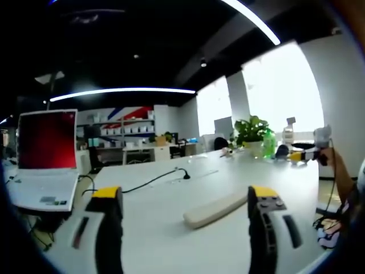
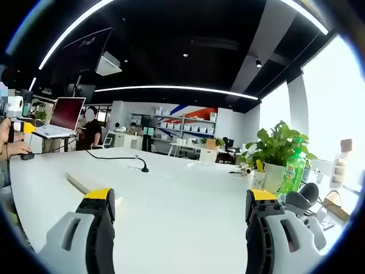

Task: Arrange the utensils inside the cutlery case until each visible utensil rests in its matching compartment.

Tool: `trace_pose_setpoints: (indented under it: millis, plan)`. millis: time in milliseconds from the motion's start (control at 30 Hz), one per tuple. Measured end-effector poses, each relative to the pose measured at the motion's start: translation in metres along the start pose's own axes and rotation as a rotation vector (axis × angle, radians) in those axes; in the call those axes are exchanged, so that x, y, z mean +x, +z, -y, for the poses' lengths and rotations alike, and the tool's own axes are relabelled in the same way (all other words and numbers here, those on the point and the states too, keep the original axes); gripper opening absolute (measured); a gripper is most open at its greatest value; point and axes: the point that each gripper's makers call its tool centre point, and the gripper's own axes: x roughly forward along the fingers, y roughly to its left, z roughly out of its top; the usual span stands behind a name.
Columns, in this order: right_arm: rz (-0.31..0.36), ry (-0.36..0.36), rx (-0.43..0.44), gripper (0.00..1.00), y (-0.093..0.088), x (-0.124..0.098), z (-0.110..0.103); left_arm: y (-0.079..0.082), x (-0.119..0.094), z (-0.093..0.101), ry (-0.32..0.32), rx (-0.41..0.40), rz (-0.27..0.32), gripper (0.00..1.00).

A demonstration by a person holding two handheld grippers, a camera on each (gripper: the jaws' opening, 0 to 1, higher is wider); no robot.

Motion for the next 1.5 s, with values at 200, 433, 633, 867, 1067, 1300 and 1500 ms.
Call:
trace_pose_setpoints:
  millis: [200,433,633,867,1067,1300,1500]
  plan:
    - [0.001,0.0,0.0,0.99,0.0008,-0.0005,0.0,0.0009,-0.0004,-0.001,0.001,-0.002,0.003,0.95]
    - [-0.001,0.001,0.002,0.99,-0.0003,-0.0004,0.0007,0.001,-0.0004,0.0007,-0.002,0.0,0.003,0.95]
    - [-0.004,0.002,0.001,0.99,-0.0007,-0.0008,0.0005,-0.001,0.0004,0.0021,-0.006,0.002,-0.004,0.95]
    - [-0.007,0.002,0.004,0.99,-0.0017,-0.0007,0.0001,-0.001,0.0001,0.0021,-0.005,0.002,-0.004,0.95]
    - [-0.006,0.004,0.003,0.99,-0.001,-0.001,-0.0011,-0.0006,0.0,0.0031,-0.007,0.004,-0.003,0.95]
    - [-0.01,0.003,0.006,0.99,-0.0017,-0.0001,-0.0003,-0.0009,0.0003,0.0024,-0.006,0.003,-0.005,0.95]
    - [-0.011,0.006,0.007,0.99,-0.0018,0.0003,-0.0009,-0.0011,0.0005,0.0033,-0.008,0.004,-0.006,0.95]
